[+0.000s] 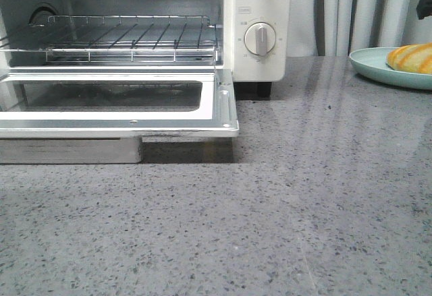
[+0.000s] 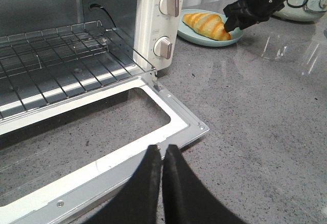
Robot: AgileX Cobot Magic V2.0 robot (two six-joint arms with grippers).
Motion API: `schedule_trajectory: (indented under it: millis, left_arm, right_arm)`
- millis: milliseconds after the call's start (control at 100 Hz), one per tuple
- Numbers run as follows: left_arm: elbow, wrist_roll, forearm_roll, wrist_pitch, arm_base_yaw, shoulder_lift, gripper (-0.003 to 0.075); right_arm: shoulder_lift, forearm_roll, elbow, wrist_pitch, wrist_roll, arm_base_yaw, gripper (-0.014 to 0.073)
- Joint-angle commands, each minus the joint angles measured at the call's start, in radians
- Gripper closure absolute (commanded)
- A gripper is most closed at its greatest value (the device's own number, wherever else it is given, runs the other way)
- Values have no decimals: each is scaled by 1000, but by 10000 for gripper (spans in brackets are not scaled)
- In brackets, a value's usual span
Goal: Put bread in oven
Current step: 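Lower the right gripper over the croissant and grasp it, then lift the croissant with the right gripper and carry it into the oven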
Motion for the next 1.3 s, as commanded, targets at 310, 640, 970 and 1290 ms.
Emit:
schedule_trajectory:
  millis: [310,640,970,1290]
  left_arm:
    - [-26,-7,-28,-73,1,4,741]
    - [-26,-7,-28,-73,1,4,742]
    - [-26,-7,-36,-75,1,4,741]
    - [-26,-7,-36,-142,1,4,741]
  right_arm:
    - [41,14,-34,-61,0,-6,270]
    - [36,17,-34,-45,0,-6,662]
    - [-233,2,-35,-225,-2,56,662]
    - [-446,-118,-37,-436,-2,494,662]
